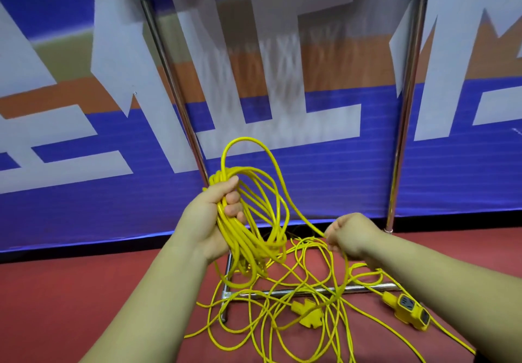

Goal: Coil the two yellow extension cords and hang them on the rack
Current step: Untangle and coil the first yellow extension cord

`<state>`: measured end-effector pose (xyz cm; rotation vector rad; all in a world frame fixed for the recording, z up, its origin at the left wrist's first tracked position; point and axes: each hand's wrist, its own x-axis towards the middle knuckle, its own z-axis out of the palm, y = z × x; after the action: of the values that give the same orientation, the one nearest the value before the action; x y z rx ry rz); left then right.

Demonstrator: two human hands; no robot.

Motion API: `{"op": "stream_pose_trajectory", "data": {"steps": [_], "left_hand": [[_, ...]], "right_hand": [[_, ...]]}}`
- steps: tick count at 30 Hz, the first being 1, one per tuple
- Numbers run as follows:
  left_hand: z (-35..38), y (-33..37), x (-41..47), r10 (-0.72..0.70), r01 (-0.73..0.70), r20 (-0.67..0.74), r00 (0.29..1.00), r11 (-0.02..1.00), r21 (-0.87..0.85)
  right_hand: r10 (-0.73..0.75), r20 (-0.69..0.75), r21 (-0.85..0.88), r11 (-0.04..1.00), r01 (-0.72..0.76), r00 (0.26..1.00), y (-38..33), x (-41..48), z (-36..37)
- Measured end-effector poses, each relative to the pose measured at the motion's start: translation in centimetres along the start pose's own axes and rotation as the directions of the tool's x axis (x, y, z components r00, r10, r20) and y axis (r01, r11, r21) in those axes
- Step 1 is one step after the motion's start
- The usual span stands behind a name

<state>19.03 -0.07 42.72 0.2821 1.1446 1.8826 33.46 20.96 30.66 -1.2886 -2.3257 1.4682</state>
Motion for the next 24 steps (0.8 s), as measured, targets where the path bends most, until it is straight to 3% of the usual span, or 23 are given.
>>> {"op": "stream_pose_trajectory", "data": {"steps": [3,7,9,11,15,18,24], "left_hand": [[-0.1,0.5,0.0,0.089,-0.083,0.06,0.994,0.992,-0.093],[0.0,0.7,0.1,0.137,-0.124,0.071,0.988,0.979,-0.162],[0.0,0.5,0.2,0.141,-0.134,0.043,0.989,0.981,-0.137],[-0.1,0.2,0.4,0.123,-0.122,0.003,0.992,0.99,-0.074],[0.0,-1.9,1.1,0.085,-0.061,-0.156,0.984,0.986,0.155],[0.5,-4.0,1.4,0.092,-0.035,-0.174,0.981,0.952,0.305],[1.8,-5.2,1.3,0.053,-0.032,-0.068,0.996,0.961,0.275]], "right_hand": [[-0.096,0.102,-0.426,0.895,0.131,0.99,-0.7,-1.0,0.3],[-0.153,0.16,-0.512,0.832,0.214,0.975,-1.3,-2.1,0.5],[-0.162,0.175,-0.4,0.89,0.221,0.971,-1.6,-2.6,0.3],[-0.189,0.164,-0.123,0.97,0.211,0.968,-2.1,-3.1,0.0],[-0.309,0.131,0.307,0.916,0.258,0.942,-3.3,-3.9,-1.3],[-0.379,0.169,0.369,0.88,0.298,0.91,-4.0,-4.4,-2.0],[-0.455,0.18,0.359,0.856,0.373,0.872,-4.7,-5.3,-1.8]]}}
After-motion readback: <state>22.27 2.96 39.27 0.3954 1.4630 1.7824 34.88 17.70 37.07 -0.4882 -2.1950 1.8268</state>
